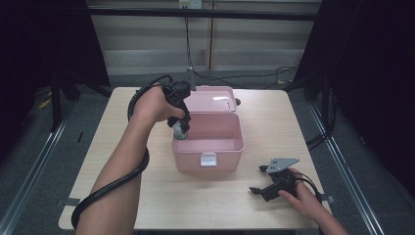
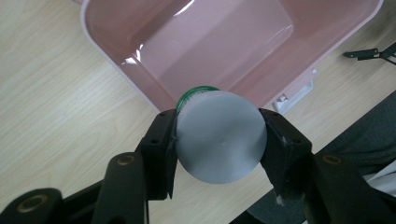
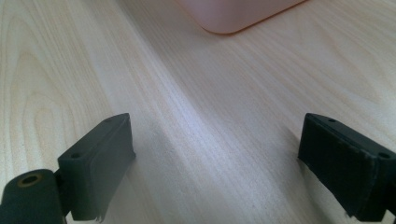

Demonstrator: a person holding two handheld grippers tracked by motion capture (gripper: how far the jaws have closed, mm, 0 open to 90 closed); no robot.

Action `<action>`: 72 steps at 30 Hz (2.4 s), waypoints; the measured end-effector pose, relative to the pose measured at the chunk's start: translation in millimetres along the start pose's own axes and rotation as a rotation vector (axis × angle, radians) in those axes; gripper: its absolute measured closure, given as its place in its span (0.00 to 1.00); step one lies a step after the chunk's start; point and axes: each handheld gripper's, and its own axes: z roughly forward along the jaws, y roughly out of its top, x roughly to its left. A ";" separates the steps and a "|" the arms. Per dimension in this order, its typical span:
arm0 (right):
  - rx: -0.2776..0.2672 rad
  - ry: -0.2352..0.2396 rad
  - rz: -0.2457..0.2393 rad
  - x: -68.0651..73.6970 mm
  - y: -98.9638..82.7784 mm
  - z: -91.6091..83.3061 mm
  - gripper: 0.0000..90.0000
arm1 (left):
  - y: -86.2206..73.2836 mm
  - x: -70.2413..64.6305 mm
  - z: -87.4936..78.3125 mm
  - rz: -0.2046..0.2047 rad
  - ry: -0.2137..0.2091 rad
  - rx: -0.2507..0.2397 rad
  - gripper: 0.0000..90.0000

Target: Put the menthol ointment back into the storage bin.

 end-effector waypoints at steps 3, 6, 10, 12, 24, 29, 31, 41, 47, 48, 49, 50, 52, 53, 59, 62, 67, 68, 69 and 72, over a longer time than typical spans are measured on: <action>-0.002 -0.002 -0.004 -0.3 0.0 0.1 0.11 | 4.5 0.4 4.6 0.015 0.008 0.005 0.56; -0.002 -0.002 -0.003 -0.2 0.0 0.1 0.11 | 8.1 -0.1 9.4 0.012 0.013 0.004 0.56; -0.002 -0.002 -0.004 -0.3 0.0 0.1 0.11 | 12.9 -1.7 15.6 0.001 0.012 -0.003 0.56; -0.002 -0.002 -0.004 -0.3 0.0 0.1 0.11 | 15.5 -2.0 18.3 0.017 0.018 0.001 0.56; -0.001 -0.005 -0.003 -0.3 0.0 -0.1 0.11 | 28.2 -2.0 37.0 -0.004 0.015 -0.011 0.56; -0.001 -0.006 -0.003 -0.2 0.0 -0.1 0.11 | 31.5 -0.4 44.4 -0.003 0.016 -0.014 0.56; -0.001 -0.004 -0.004 -0.2 0.1 0.0 0.11 | 33.0 0.5 48.2 -0.007 0.020 -0.012 0.56; 0.000 -0.008 -0.002 -0.1 0.0 -0.2 0.11 | 39.5 5.3 64.0 -0.069 0.030 -0.032 0.56; 0.000 -0.008 -0.002 -0.1 0.0 -0.2 0.11 | 42.9 7.8 72.5 -0.103 0.037 -0.050 0.56; 0.000 -0.008 -0.002 -0.1 0.0 -0.2 0.11 | 42.9 7.8 72.5 -0.103 0.037 -0.050 0.56; 0.000 -0.008 -0.003 -0.2 0.1 -0.2 0.11 | 43.4 7.8 73.7 -0.112 0.040 -0.052 0.56; 0.000 -0.008 -0.004 -0.2 0.0 -0.2 0.11 | 44.1 8.6 75.3 -0.114 0.038 -0.056 0.56; 0.000 -0.008 -0.003 -0.1 0.1 -0.2 0.11 | 45.5 9.7 79.3 -0.121 0.041 -0.061 0.56; 0.000 -0.008 -0.003 -0.1 0.1 -0.2 0.11 | 45.5 9.7 79.3 -0.121 0.041 -0.061 0.56; 0.000 -0.008 -0.003 -0.1 0.1 -0.2 0.11 | 49.0 8.9 87.2 -0.136 0.049 -0.073 0.56; 0.000 -0.008 -0.003 -0.1 0.1 -0.2 0.11 | 51.6 8.1 93.5 -0.137 0.044 -0.076 0.56; 0.000 -0.008 -0.003 -0.1 0.1 -0.2 0.11 | 54.0 8.1 99.5 -0.145 0.046 -0.100 0.56; -0.001 -0.006 -0.003 -0.2 0.0 -0.1 0.11 | 54.4 8.1 100.5 -0.149 0.047 -0.104 0.56; -0.001 -0.006 -0.003 -0.2 0.0 -0.1 0.11 | 54.4 8.1 100.5 -0.149 0.047 -0.104 0.56; -0.001 -0.006 -0.003 -0.2 0.0 -0.1 0.11 | 55.5 7.9 106.7 -0.153 0.048 -0.110 0.56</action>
